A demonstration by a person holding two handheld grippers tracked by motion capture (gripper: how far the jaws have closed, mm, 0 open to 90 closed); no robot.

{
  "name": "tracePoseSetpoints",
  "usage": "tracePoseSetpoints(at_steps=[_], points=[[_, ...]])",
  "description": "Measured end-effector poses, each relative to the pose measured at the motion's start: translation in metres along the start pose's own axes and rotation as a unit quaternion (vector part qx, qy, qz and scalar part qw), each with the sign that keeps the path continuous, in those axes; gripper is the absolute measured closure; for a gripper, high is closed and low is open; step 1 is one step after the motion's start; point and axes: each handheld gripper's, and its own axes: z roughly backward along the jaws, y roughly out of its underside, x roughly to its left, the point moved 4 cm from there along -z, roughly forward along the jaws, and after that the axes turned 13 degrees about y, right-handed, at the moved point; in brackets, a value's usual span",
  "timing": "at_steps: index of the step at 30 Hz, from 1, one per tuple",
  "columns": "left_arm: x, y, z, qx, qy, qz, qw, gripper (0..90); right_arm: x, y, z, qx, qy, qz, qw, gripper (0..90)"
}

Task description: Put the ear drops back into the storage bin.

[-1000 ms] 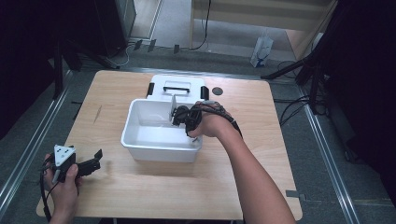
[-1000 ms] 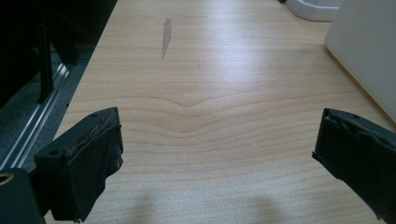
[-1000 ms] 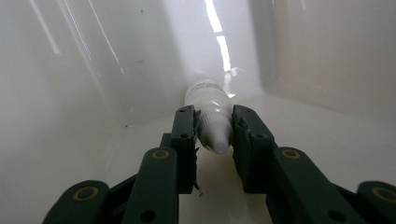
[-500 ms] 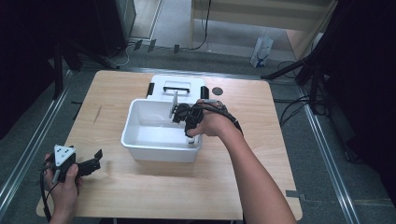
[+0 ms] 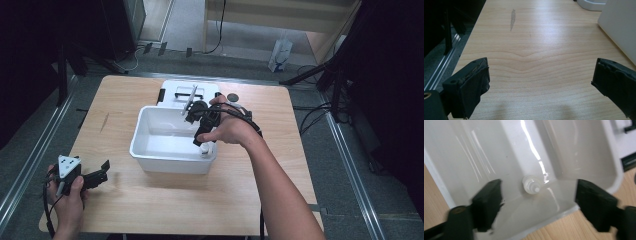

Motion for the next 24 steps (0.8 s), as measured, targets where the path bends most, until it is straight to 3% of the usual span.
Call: tracePoseSetpoints(at_steps=[1,5,13,20,24], points=[[0.000,0.000,0.000,0.000,0.000,-0.001,1.0000,1.9,-0.004,0.001,0.007,0.001,0.011,-0.019,0.9998,11.5],[0.000,0.000,0.000,0.001,0.001,0.001,1.0000,1.9,-0.010,0.006,0.019,-0.004,0.016,-0.046,0.9988,1.6],[0.000,0.000,0.000,0.000,0.001,0.000,1.0000,1.8,-0.018,0.026,0.030,-0.008,0.027,-0.066,0.9974,0.0],[0.000,0.000,0.000,0.001,0.000,-0.001,1.0000,1.8,-0.026,0.056,0.035,-0.004,0.036,-0.093,0.9950,0.0],[0.000,0.000,0.000,0.000,0.002,0.001,1.0000,1.9,-0.028,0.070,0.035,-0.004,0.054,-0.107,0.9928,0.0]])
